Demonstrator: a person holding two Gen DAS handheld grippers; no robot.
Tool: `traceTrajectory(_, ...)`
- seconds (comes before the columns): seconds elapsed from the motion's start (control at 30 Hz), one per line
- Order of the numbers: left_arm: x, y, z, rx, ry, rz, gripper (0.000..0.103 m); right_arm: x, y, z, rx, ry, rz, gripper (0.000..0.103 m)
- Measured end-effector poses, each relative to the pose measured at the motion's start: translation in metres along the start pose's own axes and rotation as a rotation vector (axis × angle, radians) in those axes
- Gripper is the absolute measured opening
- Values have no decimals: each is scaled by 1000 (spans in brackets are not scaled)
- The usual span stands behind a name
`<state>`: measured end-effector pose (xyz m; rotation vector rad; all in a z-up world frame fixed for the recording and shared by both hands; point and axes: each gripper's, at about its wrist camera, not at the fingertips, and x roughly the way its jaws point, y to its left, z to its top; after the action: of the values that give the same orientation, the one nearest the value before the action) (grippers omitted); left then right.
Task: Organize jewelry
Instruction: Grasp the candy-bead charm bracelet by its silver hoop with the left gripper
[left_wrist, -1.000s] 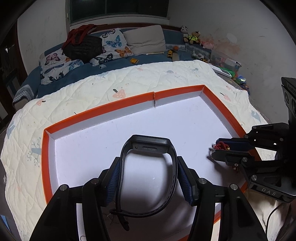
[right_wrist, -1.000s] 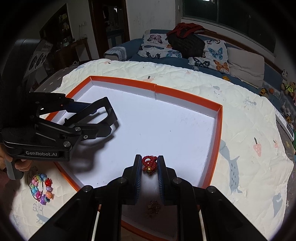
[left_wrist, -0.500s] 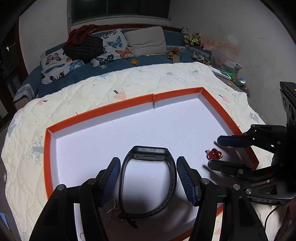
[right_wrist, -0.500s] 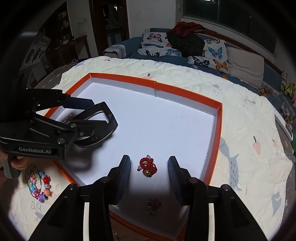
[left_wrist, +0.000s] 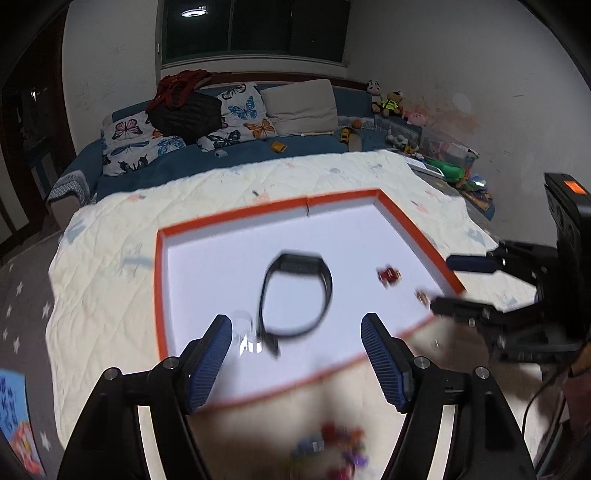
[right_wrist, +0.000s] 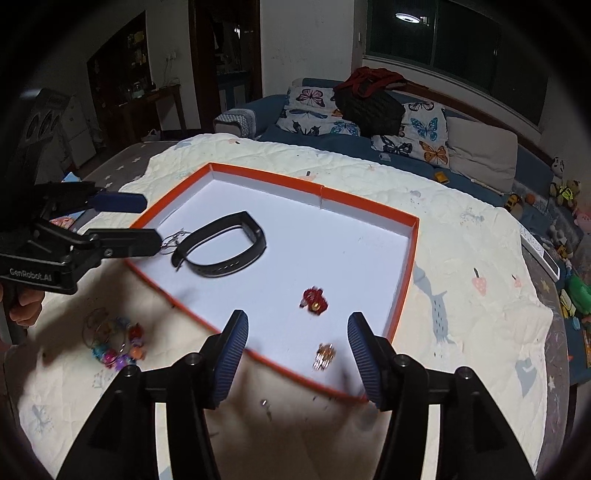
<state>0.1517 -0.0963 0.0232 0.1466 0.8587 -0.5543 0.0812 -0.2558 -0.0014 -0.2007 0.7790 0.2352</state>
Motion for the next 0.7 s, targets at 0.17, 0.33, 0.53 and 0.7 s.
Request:
traceTrajectory(0.17,-23,-9,-44,10,28,-11,77,-10,12,-14,-21,1,-14,62)
traceTrajectory(0.33,-30,-22,-83,46,58,-18,77,-14,22,-27,-44,4,-24,62)
traceTrajectory(0.53,-18,-26,-107,70,95,-18,75,-13,23,-43,-13,25,-12,62)
traceTrajectory(0.7,-13,-22,-112,63,102,-25,73,-16,17,-48,32,21,1,63)
